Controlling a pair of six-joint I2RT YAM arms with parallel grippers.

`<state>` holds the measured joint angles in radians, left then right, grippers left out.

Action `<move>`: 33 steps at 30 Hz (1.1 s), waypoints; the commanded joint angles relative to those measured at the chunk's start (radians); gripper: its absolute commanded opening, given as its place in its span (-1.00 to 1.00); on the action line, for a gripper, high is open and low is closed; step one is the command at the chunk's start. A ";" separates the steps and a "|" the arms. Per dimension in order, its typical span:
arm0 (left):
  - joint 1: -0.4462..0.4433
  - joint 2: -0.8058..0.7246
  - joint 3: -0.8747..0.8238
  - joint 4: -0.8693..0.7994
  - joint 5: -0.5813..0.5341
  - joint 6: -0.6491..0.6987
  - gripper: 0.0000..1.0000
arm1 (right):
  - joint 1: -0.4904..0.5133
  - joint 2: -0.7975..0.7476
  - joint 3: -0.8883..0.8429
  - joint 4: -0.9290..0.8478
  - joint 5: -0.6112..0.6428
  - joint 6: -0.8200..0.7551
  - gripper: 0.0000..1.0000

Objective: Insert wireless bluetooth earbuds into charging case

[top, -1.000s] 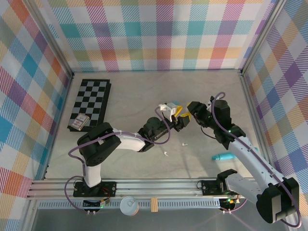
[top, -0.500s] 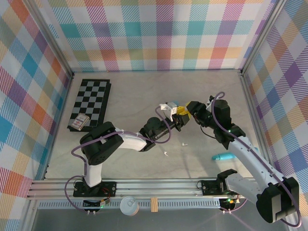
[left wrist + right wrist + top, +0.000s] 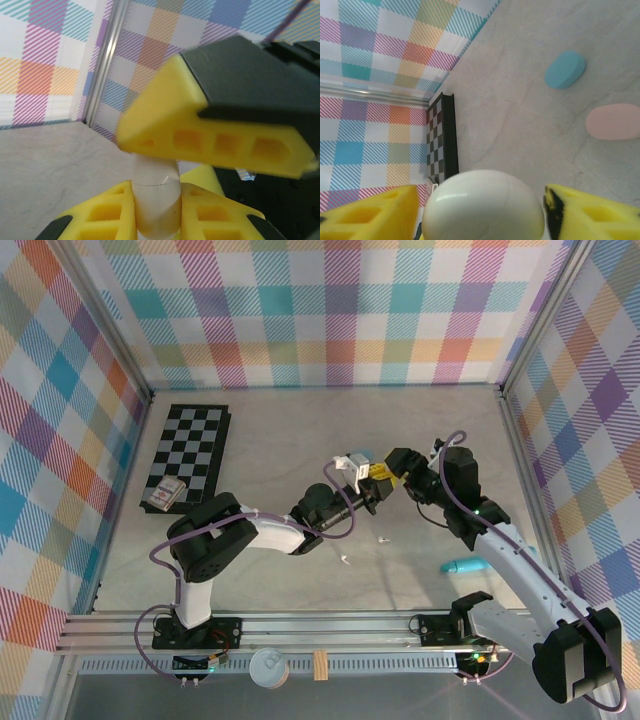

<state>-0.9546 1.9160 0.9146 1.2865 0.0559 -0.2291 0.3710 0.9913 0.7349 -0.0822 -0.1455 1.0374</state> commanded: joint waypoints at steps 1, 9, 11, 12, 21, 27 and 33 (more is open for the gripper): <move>0.012 -0.040 -0.022 0.062 0.085 0.062 -0.67 | 0.006 -0.031 0.053 -0.035 0.025 -0.082 0.62; 0.115 -0.160 -0.137 0.067 0.351 0.117 -0.67 | 0.006 -0.086 0.113 -0.079 0.004 -0.448 0.86; 0.154 -0.196 -0.159 0.066 0.455 0.109 -0.67 | 0.006 -0.087 0.138 -0.113 -0.004 -0.555 0.82; 0.174 -0.215 -0.169 0.066 0.507 0.098 -0.66 | 0.006 -0.090 0.143 -0.118 -0.010 -0.606 0.80; 0.314 -0.355 -0.242 0.070 0.753 0.027 -0.64 | 0.014 -0.055 0.164 -0.150 -0.541 -1.083 0.94; 0.354 -0.396 -0.242 0.070 0.871 -0.046 -0.64 | 0.074 -0.030 0.153 -0.095 -0.560 -1.266 0.65; 0.359 -0.434 -0.249 0.070 0.919 -0.096 -0.63 | 0.085 0.031 0.198 -0.086 -0.623 -1.328 0.06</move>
<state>-0.6060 1.5227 0.6743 1.2938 0.8997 -0.2840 0.4511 0.9993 0.8852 -0.1970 -0.6914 -0.1974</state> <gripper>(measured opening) 0.188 0.574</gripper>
